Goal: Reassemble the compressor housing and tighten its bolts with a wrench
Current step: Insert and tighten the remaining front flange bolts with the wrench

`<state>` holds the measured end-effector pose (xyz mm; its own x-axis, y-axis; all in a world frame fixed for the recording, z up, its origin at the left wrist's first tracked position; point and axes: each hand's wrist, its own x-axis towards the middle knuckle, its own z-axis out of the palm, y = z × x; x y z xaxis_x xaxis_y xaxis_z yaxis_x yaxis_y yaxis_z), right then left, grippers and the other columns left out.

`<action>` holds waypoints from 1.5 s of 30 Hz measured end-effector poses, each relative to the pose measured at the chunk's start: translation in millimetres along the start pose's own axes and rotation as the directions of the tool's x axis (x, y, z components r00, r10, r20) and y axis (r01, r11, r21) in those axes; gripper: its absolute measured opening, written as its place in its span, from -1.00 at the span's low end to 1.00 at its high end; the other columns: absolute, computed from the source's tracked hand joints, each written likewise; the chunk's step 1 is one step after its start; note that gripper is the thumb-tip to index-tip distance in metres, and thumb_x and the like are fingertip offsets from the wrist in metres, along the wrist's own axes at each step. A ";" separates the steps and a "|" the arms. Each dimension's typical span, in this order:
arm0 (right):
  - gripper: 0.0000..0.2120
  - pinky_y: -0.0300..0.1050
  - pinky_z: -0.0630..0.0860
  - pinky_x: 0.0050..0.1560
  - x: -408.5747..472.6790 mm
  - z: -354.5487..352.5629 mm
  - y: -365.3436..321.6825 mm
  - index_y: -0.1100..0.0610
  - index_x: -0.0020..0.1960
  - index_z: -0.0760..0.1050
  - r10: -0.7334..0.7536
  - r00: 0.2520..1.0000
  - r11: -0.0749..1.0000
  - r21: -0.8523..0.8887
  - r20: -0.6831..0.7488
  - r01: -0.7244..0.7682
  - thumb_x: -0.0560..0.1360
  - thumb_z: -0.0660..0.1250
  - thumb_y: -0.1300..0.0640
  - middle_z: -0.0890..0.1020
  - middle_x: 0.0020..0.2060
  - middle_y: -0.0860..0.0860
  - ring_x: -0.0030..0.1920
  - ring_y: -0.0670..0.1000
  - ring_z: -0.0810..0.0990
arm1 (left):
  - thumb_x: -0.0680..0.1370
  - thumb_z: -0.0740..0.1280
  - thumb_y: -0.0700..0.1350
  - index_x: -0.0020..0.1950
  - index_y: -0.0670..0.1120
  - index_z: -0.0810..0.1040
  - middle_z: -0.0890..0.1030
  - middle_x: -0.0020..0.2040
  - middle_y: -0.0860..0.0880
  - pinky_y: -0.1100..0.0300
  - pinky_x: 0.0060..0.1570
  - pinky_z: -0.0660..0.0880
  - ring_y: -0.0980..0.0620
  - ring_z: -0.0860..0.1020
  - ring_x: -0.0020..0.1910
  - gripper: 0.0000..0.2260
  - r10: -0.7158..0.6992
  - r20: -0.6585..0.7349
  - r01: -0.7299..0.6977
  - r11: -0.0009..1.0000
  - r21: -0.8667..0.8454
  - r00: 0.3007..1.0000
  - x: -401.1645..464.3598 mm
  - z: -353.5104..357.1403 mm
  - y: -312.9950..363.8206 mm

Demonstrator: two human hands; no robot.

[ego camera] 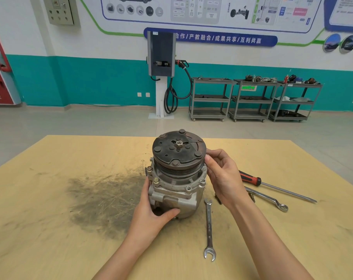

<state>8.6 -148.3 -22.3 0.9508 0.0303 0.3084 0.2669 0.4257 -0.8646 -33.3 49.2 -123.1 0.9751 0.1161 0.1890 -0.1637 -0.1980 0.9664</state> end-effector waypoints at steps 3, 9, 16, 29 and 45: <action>-0.79 -0.20 0.58 -0.03 -0.2 -1.1 0.0 0.21 0.01 0.50 -0.002 1.000 1.000 0.024 0.015 0.001 0.41 0.37 0.14 0.67 0.00 0.08 0.05 0.05 0.63 | 0.31 0.65 -0.08 0.62 0.15 0.00 0.38 0.20 0.52 0.48 0.24 0.31 0.49 0.42 0.23 0.09 -0.011 -0.004 0.011 1.000 -0.005 1.000 0.0 0.1 -0.7; -0.84 -0.18 0.57 -0.01 -0.4 -2.9 -0.5 0.19 0.00 0.54 -0.012 0.997 1.000 0.014 0.071 0.011 0.46 0.33 0.14 0.67 0.02 0.09 0.05 0.04 0.63 | 0.32 0.64 -0.08 0.63 0.11 -0.02 0.36 0.21 0.49 0.63 0.13 0.29 0.56 0.41 0.20 0.10 -0.021 0.005 0.021 1.000 -0.008 1.000 -1.1 0.7 1.3; -0.78 -0.22 0.57 -0.04 0.1 -3.7 -2.2 0.23 0.01 0.45 -0.013 0.999 1.000 0.022 0.039 0.012 0.41 0.38 0.18 0.69 -0.03 0.04 0.03 0.03 0.66 | 0.33 0.64 -0.08 0.63 0.12 0.02 0.38 0.23 0.47 0.70 0.05 0.28 0.55 0.41 0.20 0.07 -0.011 0.000 0.011 1.000 0.018 1.000 -1.9 -0.1 1.7; -0.79 -0.20 0.58 -0.03 0.5 -2.5 -2.5 0.22 0.01 0.47 -0.004 0.999 1.000 0.018 0.033 0.003 0.41 0.38 0.18 0.66 0.02 0.09 0.04 0.04 0.65 | 0.33 0.64 -0.08 0.63 0.12 0.02 0.38 0.25 0.46 0.70 0.05 0.27 0.36 0.43 0.26 0.06 -0.002 -0.001 0.002 0.999 0.039 1.000 -2.2 0.0 2.7; -0.89 -0.17 0.56 0.01 -0.6 -0.9 -2.5 0.21 0.05 0.52 -0.005 0.999 1.000 -0.014 0.049 0.005 0.56 0.25 0.28 0.68 -0.04 0.03 0.01 -0.01 0.63 | 0.32 0.64 -0.07 0.63 0.10 0.05 0.40 0.28 0.43 0.65 0.12 0.29 0.56 0.41 0.21 0.04 -0.016 0.005 0.016 1.000 0.022 1.000 -4.4 -0.2 8.3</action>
<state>7.4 -150.3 -20.7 0.9407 0.0723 0.3315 0.2743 0.4130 -0.8684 -39.0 47.2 -115.9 0.9784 0.1144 0.1724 -0.1446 -0.2175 0.9653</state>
